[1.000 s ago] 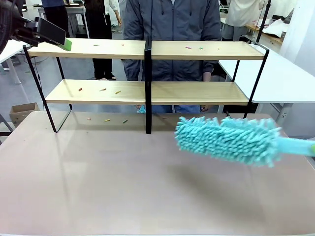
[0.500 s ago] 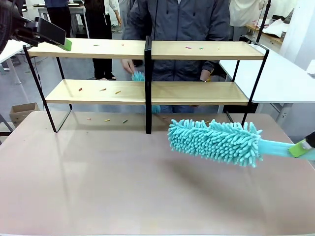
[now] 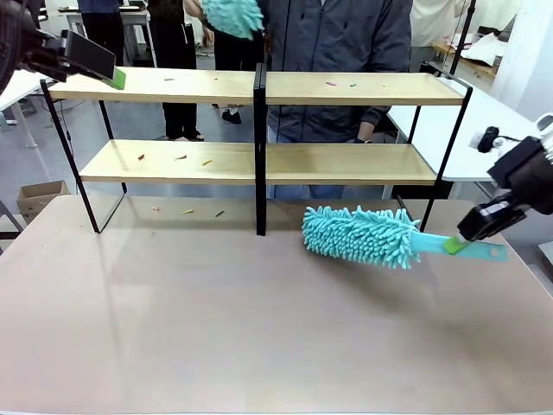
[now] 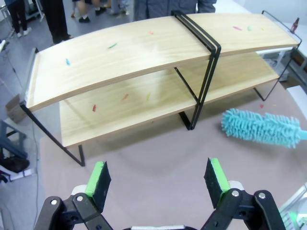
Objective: Clean the shelves.
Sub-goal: Clean a randomly selected level of the Shelf with the Duster.
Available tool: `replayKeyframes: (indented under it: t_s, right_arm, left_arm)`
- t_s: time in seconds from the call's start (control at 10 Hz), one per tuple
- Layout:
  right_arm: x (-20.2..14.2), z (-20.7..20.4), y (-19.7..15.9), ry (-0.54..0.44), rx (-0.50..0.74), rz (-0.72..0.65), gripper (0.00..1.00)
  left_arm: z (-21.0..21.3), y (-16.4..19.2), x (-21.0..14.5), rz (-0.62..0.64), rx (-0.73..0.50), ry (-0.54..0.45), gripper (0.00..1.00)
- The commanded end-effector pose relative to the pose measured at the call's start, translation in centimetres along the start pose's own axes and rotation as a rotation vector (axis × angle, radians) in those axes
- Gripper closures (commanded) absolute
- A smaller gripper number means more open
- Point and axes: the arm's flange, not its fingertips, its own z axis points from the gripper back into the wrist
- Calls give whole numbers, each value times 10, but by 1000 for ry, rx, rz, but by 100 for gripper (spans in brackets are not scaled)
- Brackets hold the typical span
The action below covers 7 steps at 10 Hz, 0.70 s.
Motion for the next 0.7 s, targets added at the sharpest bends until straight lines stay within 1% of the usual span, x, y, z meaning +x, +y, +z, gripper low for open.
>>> replayKeyframes:
  t_s: [0.0, 0.2, 0.3, 0.4, 0.5, 0.6]
  right_arm:
    - [-13, -36, -4, -68, 35, -48, 87]
    - [-8, -51, -11, -99, 75, -45, 87]
    - [-6, -59, -13, -139, 69, -52, 87]
    - [-3, -72, -10, -232, 85, -80, 87]
    - [-2, -89, -4, -261, 58, -92, 87]
    - [-2, -104, 0, -254, 51, -97, 87]
  left_arm:
    - [0, 1, 0, 3, -4, -6, 0]
    - [0, 1, 0, 3, -4, -6, 0]
    - [0, 1, 0, 3, -4, -6, 0]
    - [0, 1, 0, 3, -4, -6, 0]
    - [0, 1, 0, 3, -4, -6, 0]
    - [0, 1, 0, 3, -4, -6, 0]
